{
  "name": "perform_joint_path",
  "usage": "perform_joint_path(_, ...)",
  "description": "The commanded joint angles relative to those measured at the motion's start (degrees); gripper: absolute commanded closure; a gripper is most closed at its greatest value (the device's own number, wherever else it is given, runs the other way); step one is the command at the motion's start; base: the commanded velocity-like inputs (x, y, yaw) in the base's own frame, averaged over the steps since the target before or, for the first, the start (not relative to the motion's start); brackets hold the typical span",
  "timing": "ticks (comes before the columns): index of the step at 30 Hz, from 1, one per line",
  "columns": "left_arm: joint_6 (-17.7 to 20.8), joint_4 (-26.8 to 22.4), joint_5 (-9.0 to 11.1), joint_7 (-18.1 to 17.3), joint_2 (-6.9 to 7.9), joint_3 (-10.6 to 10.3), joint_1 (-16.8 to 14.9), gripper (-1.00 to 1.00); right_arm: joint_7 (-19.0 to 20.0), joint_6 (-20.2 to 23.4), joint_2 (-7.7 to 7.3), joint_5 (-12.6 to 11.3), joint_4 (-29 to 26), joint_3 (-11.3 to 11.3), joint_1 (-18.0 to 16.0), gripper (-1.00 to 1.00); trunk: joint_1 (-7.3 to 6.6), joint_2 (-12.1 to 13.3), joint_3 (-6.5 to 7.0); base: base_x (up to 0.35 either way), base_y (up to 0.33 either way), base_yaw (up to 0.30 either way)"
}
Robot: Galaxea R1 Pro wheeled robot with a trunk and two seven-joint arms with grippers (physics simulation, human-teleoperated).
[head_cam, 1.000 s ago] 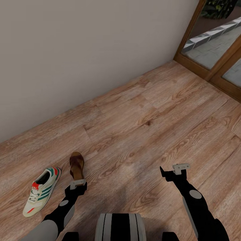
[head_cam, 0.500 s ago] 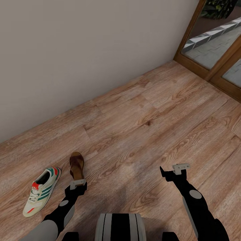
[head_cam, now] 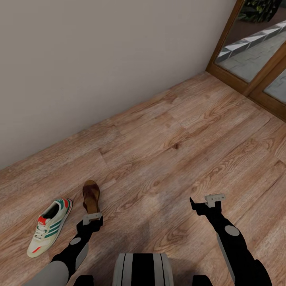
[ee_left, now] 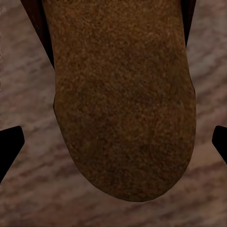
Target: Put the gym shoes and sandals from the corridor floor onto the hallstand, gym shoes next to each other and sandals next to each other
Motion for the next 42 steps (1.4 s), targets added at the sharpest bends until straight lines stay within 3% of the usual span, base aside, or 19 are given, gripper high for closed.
perform_joint_path(1,-0.2,0.1,-0.6,0.1,-0.01,0.3,0.0,-1.0,0.4,0.3,0.02,0.6,-0.1,-0.1,0.0,-1.0,-0.01,0.0,-0.03,0.041,0.0,0.0)
perform_joint_path(20,-0.7,0.1,-0.6,0.1,-0.04,0.5,0.0,-1.0,0.4,0.3,0.02,0.6,-0.1,-0.1,0.0,-1.0,-0.01,0.0,-0.03,0.021,0.0,0.0)
perform_joint_path(21,-1.0,0.1,-0.6,0.1,-0.05,0.5,0.0,1.0,0.4,0.3,0.02,0.6,-0.1,-0.1,0.0,-1.0,-0.01,0.0,-0.03,0.001,0.0,0.0)
perform_joint_path(25,-2.8,0.1,-0.4,0.1,-0.08,0.5,0.0,1.0,0.4,0.3,0.01,0.6,-0.1,-0.1,0.0,-1.0,-0.01,0.0,-0.03,0.0,0.0,0.0)
perform_joint_path(42,-3.3,0.1,-0.2,0.1,-0.09,0.3,0.1,1.0,0.4,0.3,0.02,0.6,-0.1,-0.1,0.0,-1.0,-0.01,0.0,-0.03,0.0,0.0,0.0)
